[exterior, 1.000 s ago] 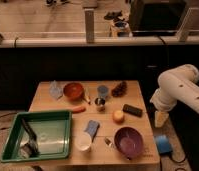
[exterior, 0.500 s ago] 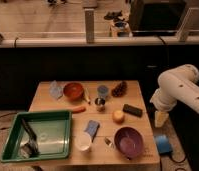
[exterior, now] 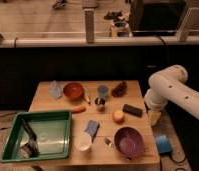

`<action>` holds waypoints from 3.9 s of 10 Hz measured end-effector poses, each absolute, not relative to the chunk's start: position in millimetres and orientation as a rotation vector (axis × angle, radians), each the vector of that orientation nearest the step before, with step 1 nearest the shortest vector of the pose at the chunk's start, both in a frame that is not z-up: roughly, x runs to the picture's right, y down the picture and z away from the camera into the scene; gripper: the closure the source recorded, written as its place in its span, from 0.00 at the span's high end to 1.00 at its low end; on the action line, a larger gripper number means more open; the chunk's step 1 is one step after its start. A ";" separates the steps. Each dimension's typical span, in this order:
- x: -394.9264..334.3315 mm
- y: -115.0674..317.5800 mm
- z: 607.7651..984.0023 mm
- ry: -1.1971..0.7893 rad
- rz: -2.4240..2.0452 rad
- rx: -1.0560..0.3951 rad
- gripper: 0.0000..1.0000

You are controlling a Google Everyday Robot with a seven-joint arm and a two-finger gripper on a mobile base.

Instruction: Place apple in paper cup

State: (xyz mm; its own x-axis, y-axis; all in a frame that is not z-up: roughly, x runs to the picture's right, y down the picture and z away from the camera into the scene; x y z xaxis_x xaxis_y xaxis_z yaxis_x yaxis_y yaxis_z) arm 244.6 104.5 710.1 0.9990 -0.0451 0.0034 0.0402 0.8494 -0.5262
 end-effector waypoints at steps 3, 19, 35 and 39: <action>234.2 107.1 726.0 -0.013 -0.076 -0.549 0.80; 166.5 101.5 781.5 -0.163 -0.275 -0.510 0.80; 126.3 123.2 833.0 -0.306 -0.378 -0.540 0.80; 120.2 126.4 841.4 -0.325 -0.388 -0.553 0.80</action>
State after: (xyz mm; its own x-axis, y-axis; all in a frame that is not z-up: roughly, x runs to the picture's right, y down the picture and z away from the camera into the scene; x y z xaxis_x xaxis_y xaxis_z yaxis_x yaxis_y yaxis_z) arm 120.2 126.4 841.4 0.8775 -0.2671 0.3982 0.4389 0.7820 -0.4426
